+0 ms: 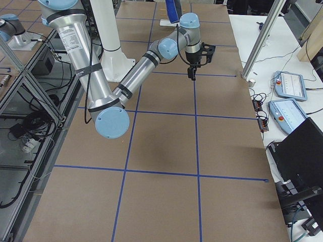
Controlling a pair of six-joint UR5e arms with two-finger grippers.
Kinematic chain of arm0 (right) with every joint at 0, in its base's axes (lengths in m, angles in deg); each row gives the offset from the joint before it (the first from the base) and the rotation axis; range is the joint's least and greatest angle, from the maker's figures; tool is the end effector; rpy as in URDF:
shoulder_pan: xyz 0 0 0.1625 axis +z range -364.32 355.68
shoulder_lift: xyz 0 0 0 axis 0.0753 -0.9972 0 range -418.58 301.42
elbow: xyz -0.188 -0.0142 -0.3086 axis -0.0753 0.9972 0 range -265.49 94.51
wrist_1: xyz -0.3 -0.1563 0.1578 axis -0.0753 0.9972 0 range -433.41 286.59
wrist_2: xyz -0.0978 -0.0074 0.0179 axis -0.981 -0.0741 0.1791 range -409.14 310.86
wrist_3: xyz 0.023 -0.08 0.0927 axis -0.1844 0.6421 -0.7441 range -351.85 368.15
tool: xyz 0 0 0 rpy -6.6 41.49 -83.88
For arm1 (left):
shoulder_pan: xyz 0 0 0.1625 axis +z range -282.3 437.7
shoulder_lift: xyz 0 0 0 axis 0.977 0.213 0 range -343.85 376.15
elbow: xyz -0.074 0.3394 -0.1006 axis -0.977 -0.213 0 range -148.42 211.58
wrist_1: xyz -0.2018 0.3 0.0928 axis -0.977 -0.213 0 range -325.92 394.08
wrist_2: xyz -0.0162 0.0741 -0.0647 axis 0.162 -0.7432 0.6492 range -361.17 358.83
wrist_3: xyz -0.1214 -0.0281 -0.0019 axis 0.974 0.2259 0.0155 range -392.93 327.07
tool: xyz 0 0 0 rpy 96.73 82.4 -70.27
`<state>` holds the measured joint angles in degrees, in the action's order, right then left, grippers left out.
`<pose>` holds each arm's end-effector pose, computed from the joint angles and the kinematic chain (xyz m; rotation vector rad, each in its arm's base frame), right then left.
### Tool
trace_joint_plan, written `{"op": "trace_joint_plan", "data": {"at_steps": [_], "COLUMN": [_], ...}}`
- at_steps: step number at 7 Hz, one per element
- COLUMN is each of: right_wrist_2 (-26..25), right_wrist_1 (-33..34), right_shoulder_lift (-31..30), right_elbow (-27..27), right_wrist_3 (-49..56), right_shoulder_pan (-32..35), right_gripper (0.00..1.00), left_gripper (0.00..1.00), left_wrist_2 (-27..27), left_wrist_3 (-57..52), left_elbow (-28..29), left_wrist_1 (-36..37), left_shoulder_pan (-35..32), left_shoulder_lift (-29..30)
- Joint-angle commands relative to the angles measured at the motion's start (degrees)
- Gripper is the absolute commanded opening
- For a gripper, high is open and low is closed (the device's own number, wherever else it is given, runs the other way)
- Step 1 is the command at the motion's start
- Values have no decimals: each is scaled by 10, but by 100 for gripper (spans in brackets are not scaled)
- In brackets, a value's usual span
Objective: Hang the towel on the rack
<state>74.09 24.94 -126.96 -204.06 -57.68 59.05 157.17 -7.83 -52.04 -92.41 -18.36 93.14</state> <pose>-0.1661 -0.4763 0.2420 0.0913 -0.9008 0.4256 -0.0550 -0.3525 0.6452 0.0630 1.2139 -0.2977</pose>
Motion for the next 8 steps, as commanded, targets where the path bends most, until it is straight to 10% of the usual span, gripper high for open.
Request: {"op": "trace_joint_plan", "data": {"at_steps": [1, 3, 5, 8], "right_wrist_2": [0, 0, 0, 2], "right_wrist_1": [0, 0, 0, 0], "right_shoulder_lift": [0, 0, 1, -4], "right_elbow": [-1, -1, -1, -1], "right_wrist_3": [0, 0, 0, 10], "right_shoulder_pan": [0, 0, 0, 10], "right_gripper": [100, 100, 100, 100], "left_gripper": [0, 4, 98, 98], "left_wrist_2": [-15, -35, -52, -82], "left_wrist_3": [0, 0, 0, 0], "left_elbow": [8, 12, 11, -17], "left_wrist_1": [0, 0, -2, -4], "left_shoulder_pan": [-1, -2, -6, -15], "left_shoulder_lift": [0, 0, 1, 4]}}
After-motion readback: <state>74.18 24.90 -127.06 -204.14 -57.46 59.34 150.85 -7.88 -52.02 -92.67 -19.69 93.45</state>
